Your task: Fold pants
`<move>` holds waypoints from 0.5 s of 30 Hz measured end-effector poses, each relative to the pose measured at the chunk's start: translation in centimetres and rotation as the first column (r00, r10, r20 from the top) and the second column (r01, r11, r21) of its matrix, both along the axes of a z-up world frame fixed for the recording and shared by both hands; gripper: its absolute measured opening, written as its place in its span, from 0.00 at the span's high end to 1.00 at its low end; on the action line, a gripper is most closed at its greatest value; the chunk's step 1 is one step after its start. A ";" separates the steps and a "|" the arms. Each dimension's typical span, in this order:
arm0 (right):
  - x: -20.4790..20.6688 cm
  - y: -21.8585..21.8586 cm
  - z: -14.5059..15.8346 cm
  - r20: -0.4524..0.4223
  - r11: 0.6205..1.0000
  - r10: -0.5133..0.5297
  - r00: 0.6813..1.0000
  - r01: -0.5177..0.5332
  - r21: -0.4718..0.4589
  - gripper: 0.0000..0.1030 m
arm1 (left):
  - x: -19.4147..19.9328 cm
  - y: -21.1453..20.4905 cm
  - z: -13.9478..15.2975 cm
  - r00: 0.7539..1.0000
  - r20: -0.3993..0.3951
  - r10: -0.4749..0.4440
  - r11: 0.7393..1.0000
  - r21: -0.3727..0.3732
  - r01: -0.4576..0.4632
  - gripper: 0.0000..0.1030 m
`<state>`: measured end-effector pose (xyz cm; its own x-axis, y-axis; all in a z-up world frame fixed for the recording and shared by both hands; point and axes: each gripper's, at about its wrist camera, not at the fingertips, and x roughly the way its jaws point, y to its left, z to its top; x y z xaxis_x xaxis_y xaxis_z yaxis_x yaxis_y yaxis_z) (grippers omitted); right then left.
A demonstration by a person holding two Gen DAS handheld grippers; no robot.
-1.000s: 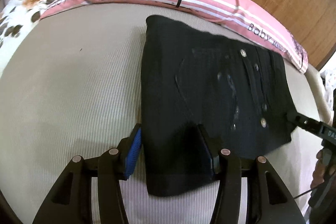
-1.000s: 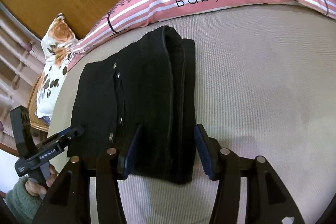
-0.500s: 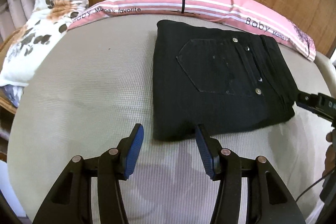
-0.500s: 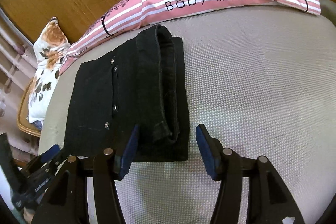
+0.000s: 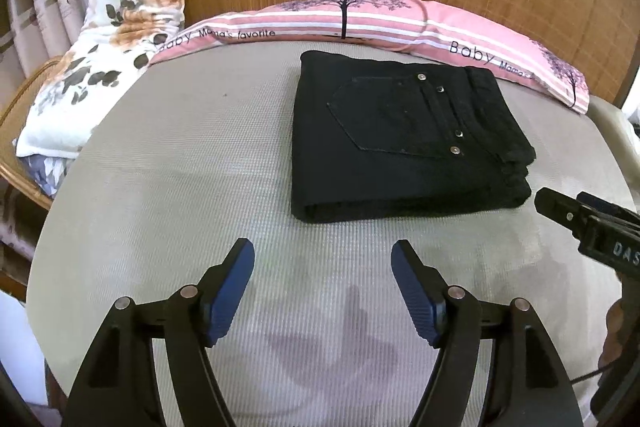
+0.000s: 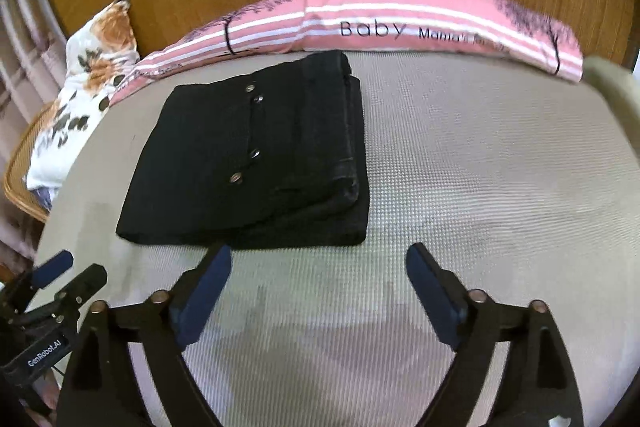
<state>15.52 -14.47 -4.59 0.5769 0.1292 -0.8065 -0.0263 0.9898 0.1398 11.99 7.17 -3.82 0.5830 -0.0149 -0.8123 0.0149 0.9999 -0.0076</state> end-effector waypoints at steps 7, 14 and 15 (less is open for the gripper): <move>-2.1 1.8 1.4 0.056 0.998 0.030 0.998 -0.027 -0.057 0.02 | -1.4 0.2 0.8 0.999 0.029 0.027 1.000 0.006 -0.027 0.27; -3.3 2.1 1.8 0.082 0.995 0.005 0.997 0.004 -0.098 0.01 | -2.4 0.0 1.2 0.998 0.047 0.043 0.998 0.035 -0.044 0.26; -3.5 2.1 1.9 0.087 0.995 0.006 0.996 0.003 -0.102 0.01 | -2.4 0.1 1.2 0.998 0.046 0.045 0.998 0.034 -0.047 0.26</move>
